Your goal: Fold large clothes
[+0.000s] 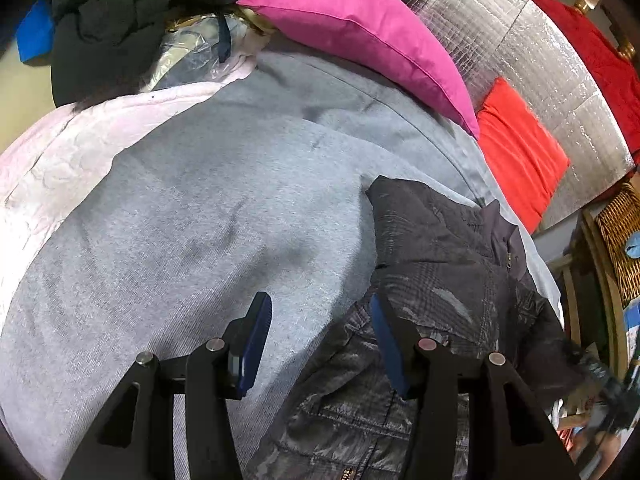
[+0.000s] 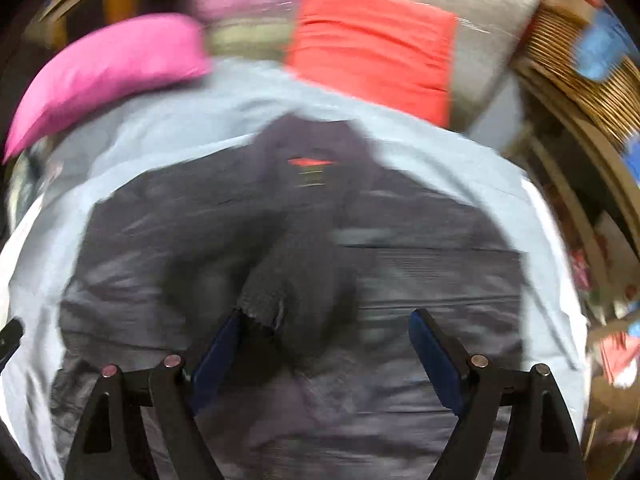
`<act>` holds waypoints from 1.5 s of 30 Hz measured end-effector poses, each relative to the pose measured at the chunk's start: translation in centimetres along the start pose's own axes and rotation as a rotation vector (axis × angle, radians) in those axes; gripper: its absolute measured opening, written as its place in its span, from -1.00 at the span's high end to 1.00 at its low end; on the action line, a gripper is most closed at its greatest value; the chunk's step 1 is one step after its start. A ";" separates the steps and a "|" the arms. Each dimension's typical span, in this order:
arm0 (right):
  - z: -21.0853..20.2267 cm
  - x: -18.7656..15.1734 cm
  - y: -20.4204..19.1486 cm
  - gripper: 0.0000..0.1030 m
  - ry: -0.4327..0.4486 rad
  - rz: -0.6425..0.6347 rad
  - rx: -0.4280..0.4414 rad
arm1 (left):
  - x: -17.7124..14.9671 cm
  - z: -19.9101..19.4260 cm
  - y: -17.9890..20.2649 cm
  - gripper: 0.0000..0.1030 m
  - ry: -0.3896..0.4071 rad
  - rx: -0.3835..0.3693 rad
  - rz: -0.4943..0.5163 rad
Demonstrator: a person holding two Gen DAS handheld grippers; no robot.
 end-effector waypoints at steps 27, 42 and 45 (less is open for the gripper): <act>7.2 -8.2 7.4 -0.36 -0.121 0.983 0.516 | -3.4 1.6 5.1 -0.02 -0.041 -0.018 0.158; 2.9 -3.1 9.6 0.52 0.231 0.885 0.467 | -3.5 2.5 4.7 -0.02 -0.060 -0.001 0.169; 1.4 -2.9 10.0 0.52 0.250 0.777 0.470 | -3.9 2.8 5.3 -0.02 -0.068 -0.002 0.191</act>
Point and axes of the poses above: each gripper's, at about its wrist camera, not at the fingertips, and z roughly the way its jaws point, y to its right, x to its top, the point moved 9 cm from there along z, roughly the way its jaws point, and after that the axes turned 12 degrees about y, right-handed, at the moved point
